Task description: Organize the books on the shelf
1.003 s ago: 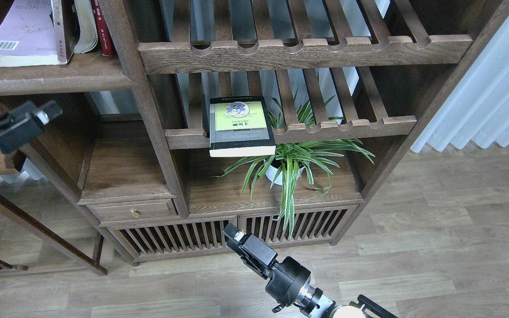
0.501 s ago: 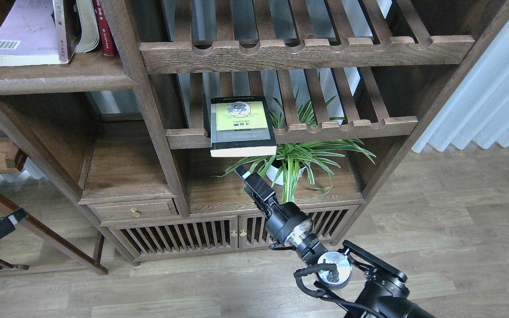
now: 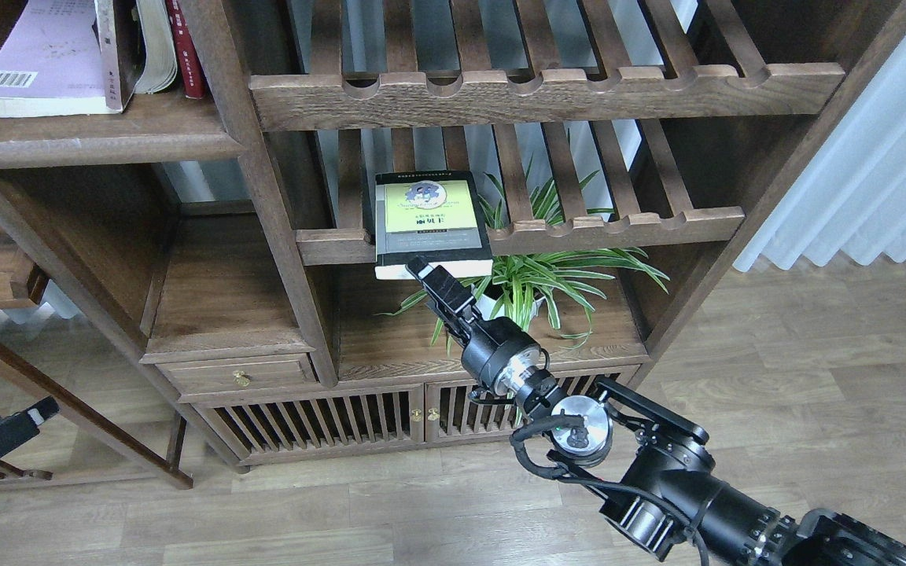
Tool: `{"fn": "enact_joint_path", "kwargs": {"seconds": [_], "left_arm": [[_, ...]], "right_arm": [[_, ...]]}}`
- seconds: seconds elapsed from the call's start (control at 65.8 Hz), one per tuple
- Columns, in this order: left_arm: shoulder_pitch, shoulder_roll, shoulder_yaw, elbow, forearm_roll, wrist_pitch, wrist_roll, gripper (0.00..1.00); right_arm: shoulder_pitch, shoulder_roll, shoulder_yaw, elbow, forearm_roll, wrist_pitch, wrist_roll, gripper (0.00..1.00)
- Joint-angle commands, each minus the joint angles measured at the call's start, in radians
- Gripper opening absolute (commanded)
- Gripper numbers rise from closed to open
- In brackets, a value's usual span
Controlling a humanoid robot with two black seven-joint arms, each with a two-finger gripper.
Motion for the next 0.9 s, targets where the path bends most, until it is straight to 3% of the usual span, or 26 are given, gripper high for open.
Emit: {"fn": "enact_joint_path", "kwargs": {"seconds": [0.0,0.137,0.395,0.577,0.684,0.881], "left_arm": [[0.000,-0.007,0.000,0.002,0.000,0.000,0.000,1.00],[-0.001,-0.022,0.000,0.002,0.000,0.000,0.003,1.00],[-0.001,-0.022,-0.007,0.003,0.000,0.000,0.003,1.00],[-0.003,-0.024,-0.007,0.002,0.000,0.000,0.003,1.00],[-0.003,-0.024,-0.008,0.002,0.000,0.000,0.003,1.00],[-0.001,-0.022,-0.008,0.003,0.000,0.000,0.003,1.00]], "right_arm": [[0.035,0.000,0.006,-0.020,0.002,-0.004,0.000,0.92],[0.074,0.000,0.010,-0.057,0.031,-0.005,0.002,0.88],[0.075,0.000,0.012,-0.060,0.048,-0.008,0.003,0.67],[0.086,0.000,0.015,-0.068,0.051,-0.071,0.009,0.54],[0.089,0.000,0.032,-0.074,0.051,-0.083,0.009,0.41],[0.091,0.000,0.032,-0.083,0.057,-0.085,0.009,0.38]]}}
